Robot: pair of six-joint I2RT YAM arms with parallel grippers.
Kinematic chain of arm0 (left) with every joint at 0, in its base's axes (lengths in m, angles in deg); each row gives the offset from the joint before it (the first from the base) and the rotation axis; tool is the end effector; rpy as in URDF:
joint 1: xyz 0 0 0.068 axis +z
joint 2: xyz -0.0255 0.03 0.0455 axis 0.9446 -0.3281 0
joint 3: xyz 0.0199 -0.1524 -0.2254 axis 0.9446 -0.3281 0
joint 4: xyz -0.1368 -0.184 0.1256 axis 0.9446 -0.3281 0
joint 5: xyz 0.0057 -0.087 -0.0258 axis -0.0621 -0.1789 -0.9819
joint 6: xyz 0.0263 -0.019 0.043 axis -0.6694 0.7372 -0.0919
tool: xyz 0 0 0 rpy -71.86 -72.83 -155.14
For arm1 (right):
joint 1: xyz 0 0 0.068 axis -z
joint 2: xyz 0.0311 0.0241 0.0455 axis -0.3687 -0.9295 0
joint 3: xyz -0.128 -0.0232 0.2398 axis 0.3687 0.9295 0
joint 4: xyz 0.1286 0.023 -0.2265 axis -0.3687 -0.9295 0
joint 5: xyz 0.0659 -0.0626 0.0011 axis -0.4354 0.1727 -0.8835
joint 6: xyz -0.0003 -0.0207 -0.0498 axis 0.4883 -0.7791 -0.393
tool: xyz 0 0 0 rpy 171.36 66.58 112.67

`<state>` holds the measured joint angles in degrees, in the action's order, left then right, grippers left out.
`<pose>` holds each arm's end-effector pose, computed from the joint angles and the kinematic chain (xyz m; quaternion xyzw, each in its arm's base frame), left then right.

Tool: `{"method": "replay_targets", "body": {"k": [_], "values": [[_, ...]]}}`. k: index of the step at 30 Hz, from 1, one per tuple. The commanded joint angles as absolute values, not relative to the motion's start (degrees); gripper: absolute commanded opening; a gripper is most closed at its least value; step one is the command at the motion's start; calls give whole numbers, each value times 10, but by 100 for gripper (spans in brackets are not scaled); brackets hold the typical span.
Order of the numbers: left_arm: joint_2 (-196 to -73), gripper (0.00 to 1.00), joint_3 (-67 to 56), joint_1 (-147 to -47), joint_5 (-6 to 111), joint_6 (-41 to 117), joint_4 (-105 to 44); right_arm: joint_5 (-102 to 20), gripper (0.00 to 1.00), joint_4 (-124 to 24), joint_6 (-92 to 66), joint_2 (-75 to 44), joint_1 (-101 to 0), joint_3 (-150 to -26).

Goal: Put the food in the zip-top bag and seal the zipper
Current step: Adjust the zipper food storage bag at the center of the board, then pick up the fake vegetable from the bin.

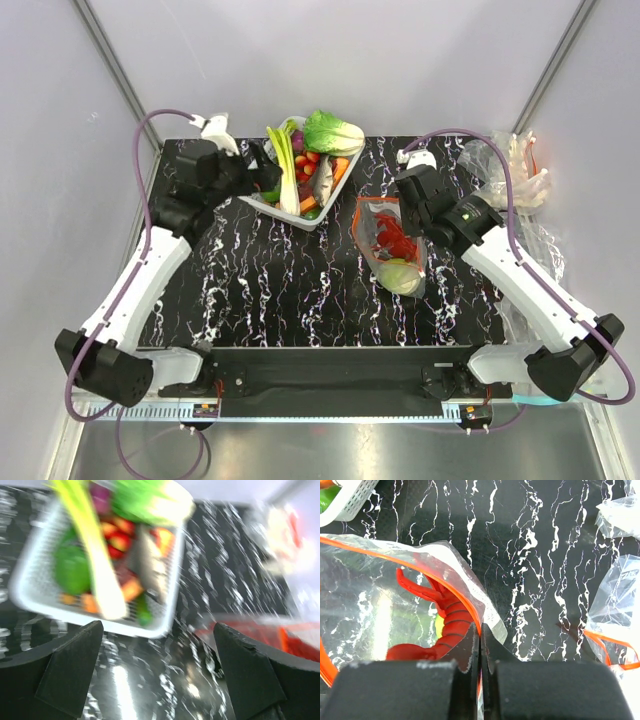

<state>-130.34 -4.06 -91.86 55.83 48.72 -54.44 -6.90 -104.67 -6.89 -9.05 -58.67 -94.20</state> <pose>0.2630 -0.1043 0.3956 0.0131 0.8174 -0.2483 0.5197 0.2132 0.1413 0.3811 -0.1095 0.9049 -0.0413 0.4092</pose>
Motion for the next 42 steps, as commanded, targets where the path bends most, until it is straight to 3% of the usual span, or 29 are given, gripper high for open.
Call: {"method": "replay_targets", "body": {"k": [1,9,14,26,32,35,36,38,40,42], "values": [[-1325,99,-18,-873,595,477,-557,-77,0,-1016,-68,-86,-579,-944],[-1583,99,161,-847,659,379,-632,-129,0,-995,-87,-85,-556,-949],[-1692,97,219,-813,615,392,-607,-150,0,-995,-94,-101,-549,-957],[-1832,87,303,-805,518,392,-601,-163,0,-988,-97,-90,-532,-945],[-1869,84,313,-809,537,396,-592,-174,0,-981,-98,-90,-526,-938],[-1890,75,322,-815,545,397,-594,-179,0,-979,-98,-93,-525,-938],[-1894,60,325,-817,547,397,-595,-179,0,-980,-98,-93,-524,-939],[-1887,46,321,-817,549,405,-601,-180,0,-980,-97,-93,-524,-940],[-1861,38,289,-818,550,411,-572,-183,0,-981,-96,-93,-522,-941],[-1805,35,241,-818,550,416,-546,-184,0,-982,-95,-94,-521,-942]]}}
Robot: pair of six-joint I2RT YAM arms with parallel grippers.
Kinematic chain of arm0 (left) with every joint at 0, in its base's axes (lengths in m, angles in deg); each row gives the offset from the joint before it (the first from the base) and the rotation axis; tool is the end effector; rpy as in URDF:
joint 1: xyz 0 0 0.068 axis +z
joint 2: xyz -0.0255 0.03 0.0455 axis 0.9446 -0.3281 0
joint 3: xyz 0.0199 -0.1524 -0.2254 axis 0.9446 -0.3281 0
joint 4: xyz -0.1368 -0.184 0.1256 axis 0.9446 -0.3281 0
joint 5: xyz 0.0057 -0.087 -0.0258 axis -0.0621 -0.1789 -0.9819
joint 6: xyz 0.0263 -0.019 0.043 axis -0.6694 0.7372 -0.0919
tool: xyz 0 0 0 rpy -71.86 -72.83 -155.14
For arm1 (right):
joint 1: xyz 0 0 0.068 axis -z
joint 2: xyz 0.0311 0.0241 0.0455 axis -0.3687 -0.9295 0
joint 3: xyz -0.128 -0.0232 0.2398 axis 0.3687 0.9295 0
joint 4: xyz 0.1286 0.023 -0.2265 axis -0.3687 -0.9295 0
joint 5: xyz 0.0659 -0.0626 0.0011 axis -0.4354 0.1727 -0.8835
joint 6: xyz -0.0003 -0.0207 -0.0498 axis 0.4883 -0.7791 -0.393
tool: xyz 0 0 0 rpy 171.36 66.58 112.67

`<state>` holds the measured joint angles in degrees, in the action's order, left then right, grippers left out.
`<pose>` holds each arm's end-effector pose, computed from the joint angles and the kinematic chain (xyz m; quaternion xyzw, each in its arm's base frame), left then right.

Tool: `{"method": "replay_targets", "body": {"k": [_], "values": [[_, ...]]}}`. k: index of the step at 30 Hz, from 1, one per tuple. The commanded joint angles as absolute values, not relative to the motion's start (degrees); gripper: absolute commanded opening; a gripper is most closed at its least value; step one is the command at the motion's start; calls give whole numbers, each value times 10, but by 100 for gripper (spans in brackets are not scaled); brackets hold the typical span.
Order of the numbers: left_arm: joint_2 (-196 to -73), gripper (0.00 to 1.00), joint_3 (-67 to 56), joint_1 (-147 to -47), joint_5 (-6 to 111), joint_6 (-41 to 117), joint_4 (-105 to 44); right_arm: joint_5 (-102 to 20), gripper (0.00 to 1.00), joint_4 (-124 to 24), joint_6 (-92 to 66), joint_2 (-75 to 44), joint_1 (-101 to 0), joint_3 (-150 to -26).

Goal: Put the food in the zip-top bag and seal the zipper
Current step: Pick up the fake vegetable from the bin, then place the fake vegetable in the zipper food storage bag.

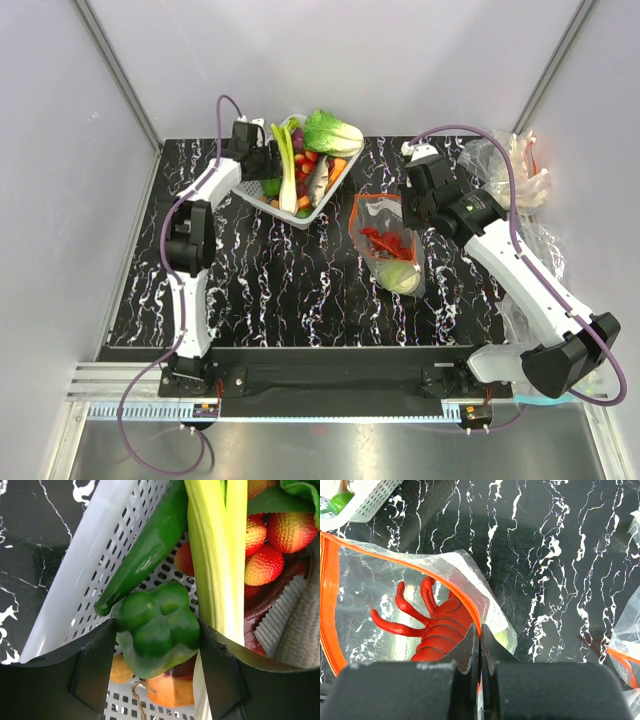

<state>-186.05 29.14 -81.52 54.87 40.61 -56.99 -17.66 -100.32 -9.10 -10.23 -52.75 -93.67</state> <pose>0.4990 -0.0978 0.2164 -0.0118 0.9221 -0.1320 0.3636 0.2346 0.1307 0.3772 -0.1116 0.9096 0.0210 0.3996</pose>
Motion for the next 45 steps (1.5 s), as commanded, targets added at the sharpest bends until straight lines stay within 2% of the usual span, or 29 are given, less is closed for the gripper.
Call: {"method": "replay_targets", "body": {"k": [1,6,14,20,25,32,37,45], "values": [[-1786,34,232,-817,547,417,-533,-186,0,-982,-94,-93,-520,-943],[-1680,29,198,-817,537,415,-530,-202,0,-977,-86,-98,-512,-939],[-1529,25,101,-826,516,422,-509,-280,0,-943,-77,-103,-450,-924],[-1440,23,37,-877,502,436,-479,-309,0,-938,-72,-141,-403,-953],[-1378,22,-1,-972,481,456,-435,-311,0,-928,-72,-146,-378,-955],[-1327,20,-45,-1086,450,469,-335,-323,0,-905,-71,-147,-362,-930],[-1314,20,-32,-1118,443,448,-391,-328,0,-901,-69,-150,-359,-930],[-1308,20,-38,-1153,410,453,-396,-328,0,-910,-69,-147,-360,-941]]}}
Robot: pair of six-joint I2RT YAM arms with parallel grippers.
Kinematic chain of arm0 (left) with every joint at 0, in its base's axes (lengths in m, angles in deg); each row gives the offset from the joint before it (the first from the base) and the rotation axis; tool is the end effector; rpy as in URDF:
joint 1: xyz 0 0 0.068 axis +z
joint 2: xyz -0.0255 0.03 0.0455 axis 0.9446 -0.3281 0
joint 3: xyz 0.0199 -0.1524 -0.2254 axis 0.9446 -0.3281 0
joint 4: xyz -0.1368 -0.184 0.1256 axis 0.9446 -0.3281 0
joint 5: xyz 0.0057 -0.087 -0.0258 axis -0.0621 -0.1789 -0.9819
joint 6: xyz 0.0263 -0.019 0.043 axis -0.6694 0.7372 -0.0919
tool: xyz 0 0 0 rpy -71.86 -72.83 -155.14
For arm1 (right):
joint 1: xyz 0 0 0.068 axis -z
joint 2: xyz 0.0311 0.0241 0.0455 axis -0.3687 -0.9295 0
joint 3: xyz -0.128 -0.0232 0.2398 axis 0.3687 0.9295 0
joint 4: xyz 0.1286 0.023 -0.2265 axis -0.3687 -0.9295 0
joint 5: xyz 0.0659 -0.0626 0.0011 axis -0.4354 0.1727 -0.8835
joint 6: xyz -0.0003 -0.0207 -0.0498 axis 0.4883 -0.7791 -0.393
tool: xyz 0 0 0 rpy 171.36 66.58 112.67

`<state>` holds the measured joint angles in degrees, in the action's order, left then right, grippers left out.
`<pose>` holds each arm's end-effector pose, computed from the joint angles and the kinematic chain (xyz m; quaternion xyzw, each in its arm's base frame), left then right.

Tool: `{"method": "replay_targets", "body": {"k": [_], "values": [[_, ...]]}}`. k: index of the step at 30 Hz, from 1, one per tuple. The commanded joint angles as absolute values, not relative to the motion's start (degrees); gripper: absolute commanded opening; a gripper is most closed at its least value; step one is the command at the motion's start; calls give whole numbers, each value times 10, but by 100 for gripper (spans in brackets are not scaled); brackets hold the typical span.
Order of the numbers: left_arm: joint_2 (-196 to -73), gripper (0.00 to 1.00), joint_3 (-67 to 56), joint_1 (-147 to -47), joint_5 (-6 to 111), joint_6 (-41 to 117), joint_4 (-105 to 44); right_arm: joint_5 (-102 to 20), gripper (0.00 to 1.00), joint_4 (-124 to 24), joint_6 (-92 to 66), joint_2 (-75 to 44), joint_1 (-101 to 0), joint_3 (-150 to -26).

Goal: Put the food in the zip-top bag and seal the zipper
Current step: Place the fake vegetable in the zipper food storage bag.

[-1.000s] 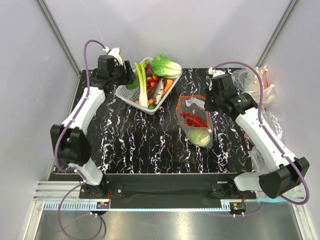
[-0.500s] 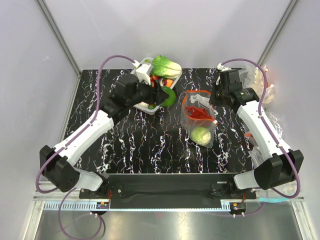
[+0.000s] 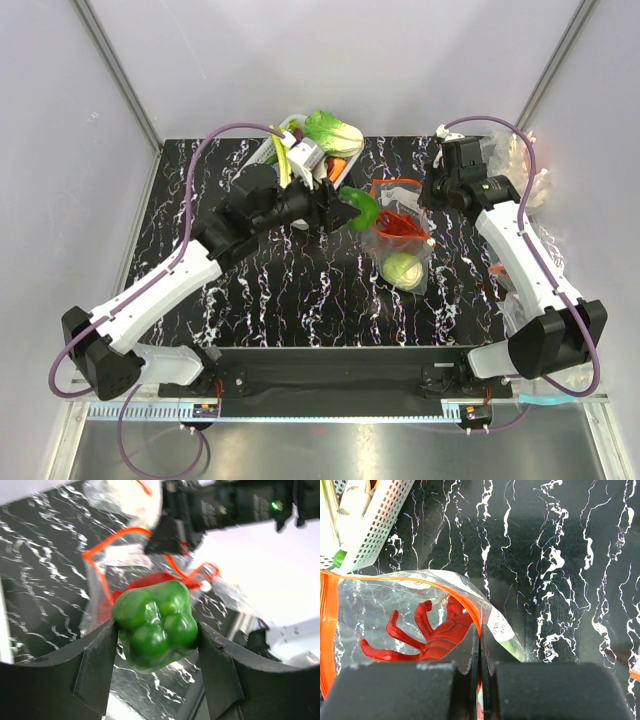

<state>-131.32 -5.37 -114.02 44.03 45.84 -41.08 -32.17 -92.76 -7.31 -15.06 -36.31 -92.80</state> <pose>0.2070 -0.2083 0.4079 0.2452 0.7156 -0.4323 0.4909 0.2911 0.0757 0.3595 -0.0145 0.9168 0.0875 0.3895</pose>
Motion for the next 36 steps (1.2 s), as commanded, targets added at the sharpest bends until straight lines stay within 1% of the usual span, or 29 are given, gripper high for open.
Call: {"method": "replay_targets", "body": {"k": [1,6,12,16,24,29,36], "values": [[-1323,20,-29,-1156,405,453,-402,-329,0,-910,-70,-147,-359,-942],[-1360,20,7,-1167,386,454,-420,-329,0,-922,-71,-139,-359,-949],[-1415,19,22,-1176,375,471,-364,-353,0,-933,-66,-121,-359,-945],[-1455,19,60,-1180,372,469,-369,-372,0,-944,-67,-107,-360,-942],[-1489,18,81,-1183,390,458,-329,-411,0,-958,-74,-71,-360,-921],[-1502,18,77,-1184,392,462,-268,-415,0,-959,-79,-70,-361,-910],[-1531,18,105,-1186,395,423,-266,-412,0,-952,-82,-70,-361,-902]]}}
